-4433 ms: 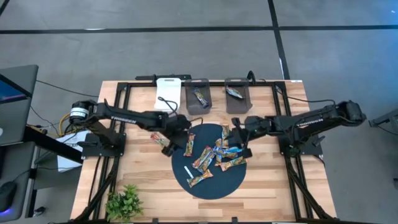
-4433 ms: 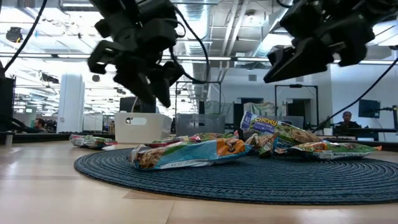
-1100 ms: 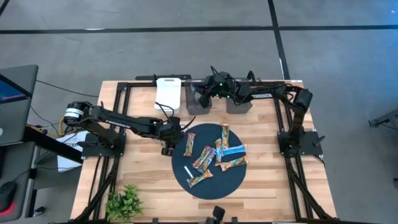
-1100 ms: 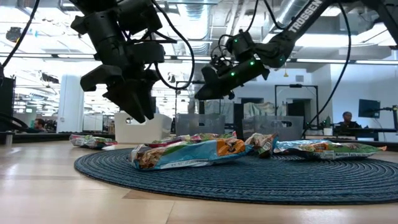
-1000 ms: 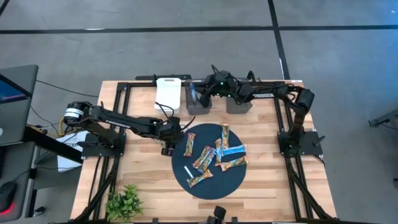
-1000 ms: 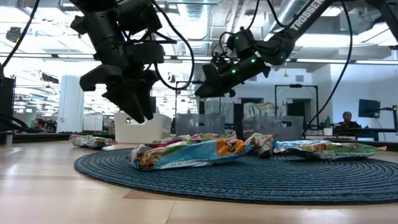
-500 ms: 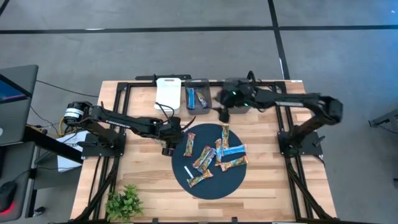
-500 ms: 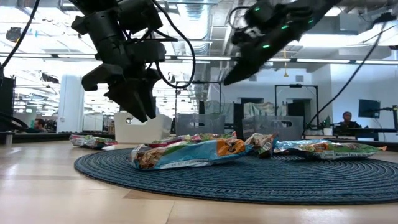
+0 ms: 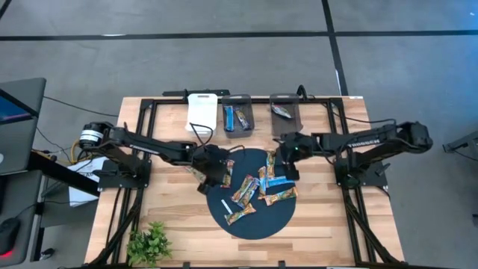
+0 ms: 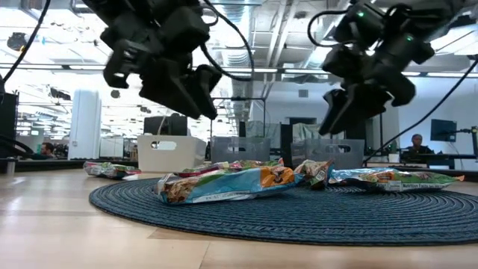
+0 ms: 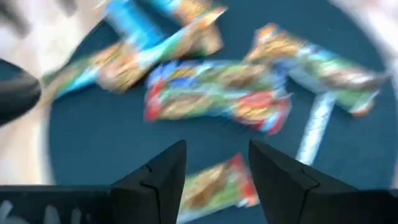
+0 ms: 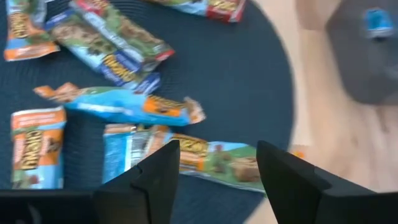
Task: Pick and place Granola Bars by type
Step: Adjust the orange granola bar
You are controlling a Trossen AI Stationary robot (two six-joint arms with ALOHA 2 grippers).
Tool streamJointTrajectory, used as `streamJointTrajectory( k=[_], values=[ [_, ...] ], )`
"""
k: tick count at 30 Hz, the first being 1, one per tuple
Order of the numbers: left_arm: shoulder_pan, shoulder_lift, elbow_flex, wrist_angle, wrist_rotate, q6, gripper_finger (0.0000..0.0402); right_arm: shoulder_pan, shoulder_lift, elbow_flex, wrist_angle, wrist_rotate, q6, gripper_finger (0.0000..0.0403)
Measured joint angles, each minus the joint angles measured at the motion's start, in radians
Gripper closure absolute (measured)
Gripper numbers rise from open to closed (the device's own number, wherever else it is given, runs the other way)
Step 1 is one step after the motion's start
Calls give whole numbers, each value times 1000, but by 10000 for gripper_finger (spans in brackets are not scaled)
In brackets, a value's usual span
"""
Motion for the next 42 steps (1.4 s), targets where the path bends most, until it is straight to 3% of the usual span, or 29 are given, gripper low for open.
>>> streamJointTrajectory(
  k=[3, 10, 21, 30, 35, 42],
  values=[
    [-2, 40, 0, 17, 51, 81, 233, 36, 0, -26, 49, 0, 5, 209],
    [6, 62, 0, 36, -131, 134, 233, 56, 19, -43, 127, 3, 5, 229],
    [8, 62, 0, 7, -150, 118, 233, 81, 189, -39, 215, 3, -42, 248],
    [8, 62, 0, -40, -210, 65, 233, 112, 325, 34, 210, 29, -58, 269],
    [8, 62, 0, -41, -213, 56, 233, 142, 376, 120, 242, 24, -160, 274],
    [8, 62, 0, 13, -221, 73, 233, 137, 343, 167, 238, 70, -225, 275]
  ],
)
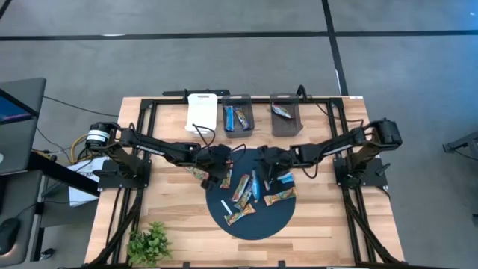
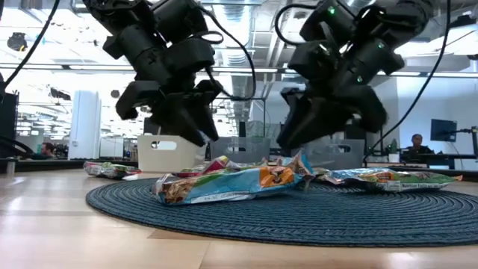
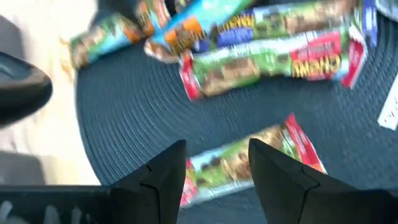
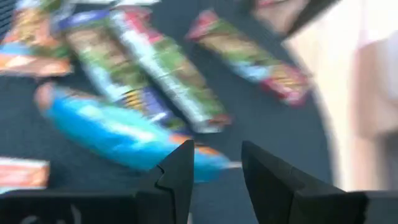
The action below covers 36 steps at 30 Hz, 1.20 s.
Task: Pick and place Granola Bars by type
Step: Adjust the orange granola bar, then put the orange granola bar into the white bin
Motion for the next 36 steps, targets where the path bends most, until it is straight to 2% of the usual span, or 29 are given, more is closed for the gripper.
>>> streamJointTrajectory(
  k=[3, 7, 10, 12, 15, 21, 28, 33, 36],
  values=[
    [0, 0, 0, 73, 17, 41, 233, -17, -40, 1, -91, 110, 52, 275],
    [0, 12, 1, 234, 149, 110, 233, -44, -76, 0, -247, 262, 152, 275],
    [0, 61, 2, 351, 258, 186, 233, -74, -89, -6, -320, 297, 224, 275],
    [-2, 103, 2, 406, 264, 241, 233, -95, -99, -25, -323, 299, 252, 275],
    [-2, 167, 43, 423, 220, 291, 233, -130, -116, -70, -326, 299, 297, 275],
    [-4, 263, 210, 239, 155, 358, 233, -191, -176, -132, -320, 299, 317, 275],
    [-1, 408, 483, -119, 129, 395, 233, -198, -250, -163, -312, 296, 319, 275],
    [-1, 493, 633, -231, 130, 424, 233, -191, -272, -183, -312, 295, 319, 275],
    [-1, 527, 672, -272, 124, 467, 233, -192, -279, -192, -310, 296, 317, 275]
  ],
)
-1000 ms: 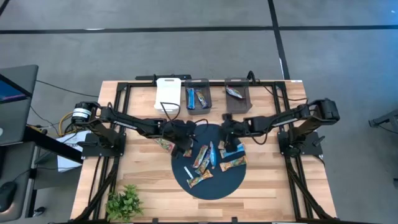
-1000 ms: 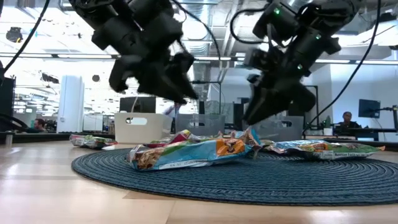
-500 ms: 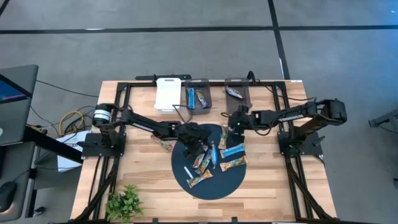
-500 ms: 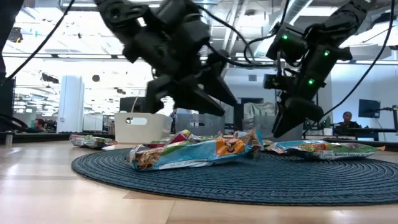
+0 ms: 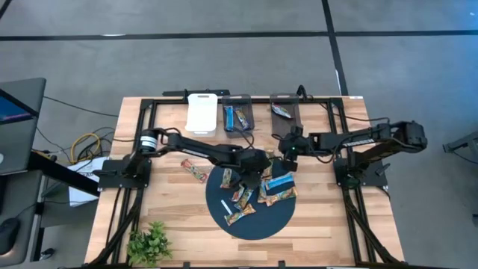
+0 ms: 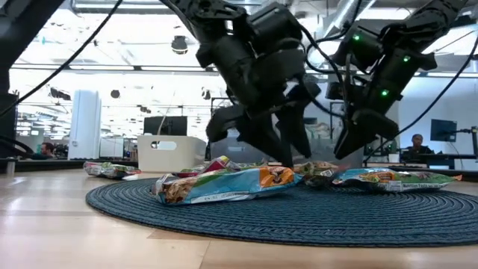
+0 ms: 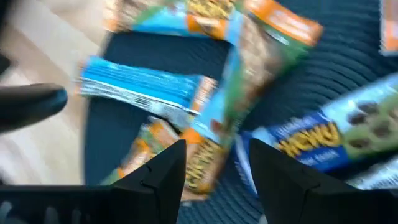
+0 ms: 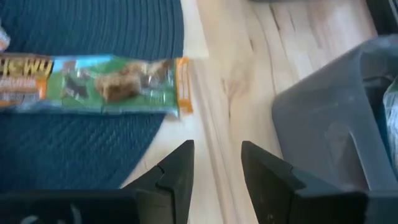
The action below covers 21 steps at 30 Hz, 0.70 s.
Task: Pick and place Granola Bars by type
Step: Put the orange granola bar into the white bin
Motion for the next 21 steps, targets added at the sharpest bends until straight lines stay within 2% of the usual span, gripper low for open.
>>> streamJointTrajectory(
  k=[6, 13, 17, 21],
  values=[
    [1, 41, 29, 3, -15, 63, 233, -7, -7, -8, -5, 0, 0, 275],
    [0, 50, 29, 33, -58, 57, 237, -7, -7, -8, -3, 0, 0, 275],
    [0, 50, 29, 35, -78, 41, 275, -7, -6, -7, -1, 0, -1, 275],
    [0, 49, 29, 18, -103, 47, 338, -7, -6, -7, -2, 0, -1, 275]
  ],
)
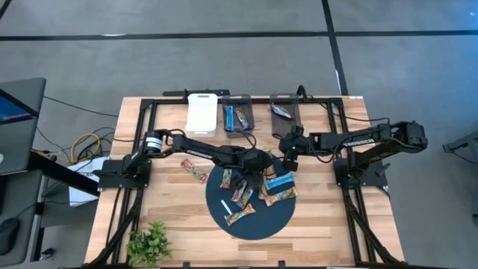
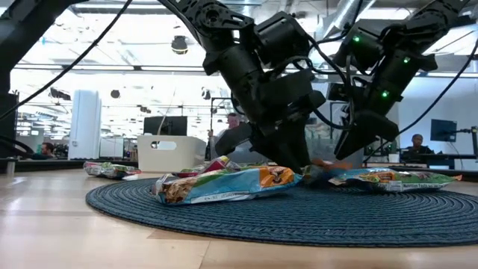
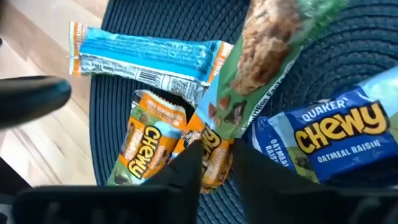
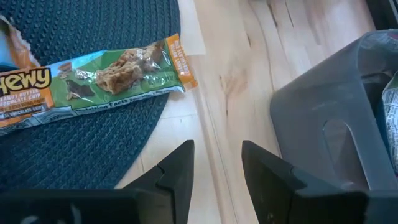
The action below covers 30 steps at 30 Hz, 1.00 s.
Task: Pick and place Granola Bars by type
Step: Put the orange granola bar into the white bin
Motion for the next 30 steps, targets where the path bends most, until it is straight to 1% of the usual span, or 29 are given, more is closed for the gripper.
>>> streamJointTrajectory(
  k=[3, 4, 12, 15, 20, 22, 24, 30],
  values=[
    [0, -2, 0, -5, -2, -8, 384, 0, 0, 0, 3, 0, 0, 275],
    [0, -2, 0, -5, -7, -11, 391, 0, 0, 1, 3, 0, 0, 275],
    [-7, -15, 0, -23, -124, -49, 400, 0, 0, 1, 4, 0, 0, 275],
    [-10, -52, -1, -64, -135, -72, 401, 0, 0, 1, 4, 0, 0, 275],
    [-12, -147, -1, -143, -122, -139, 401, 0, 0, 1, 4, 0, 0, 275],
    [-12, -183, -1, -190, -140, -164, 402, 0, 0, 1, 4, 0, 0, 275],
    [-12, -219, -1, -236, -199, -188, 401, 0, 0, 1, 4, 0, 0, 275],
    [14, -328, -1, -472, -491, -333, 401, 0, 0, 1, 8, 0, 0, 275]
  ],
)
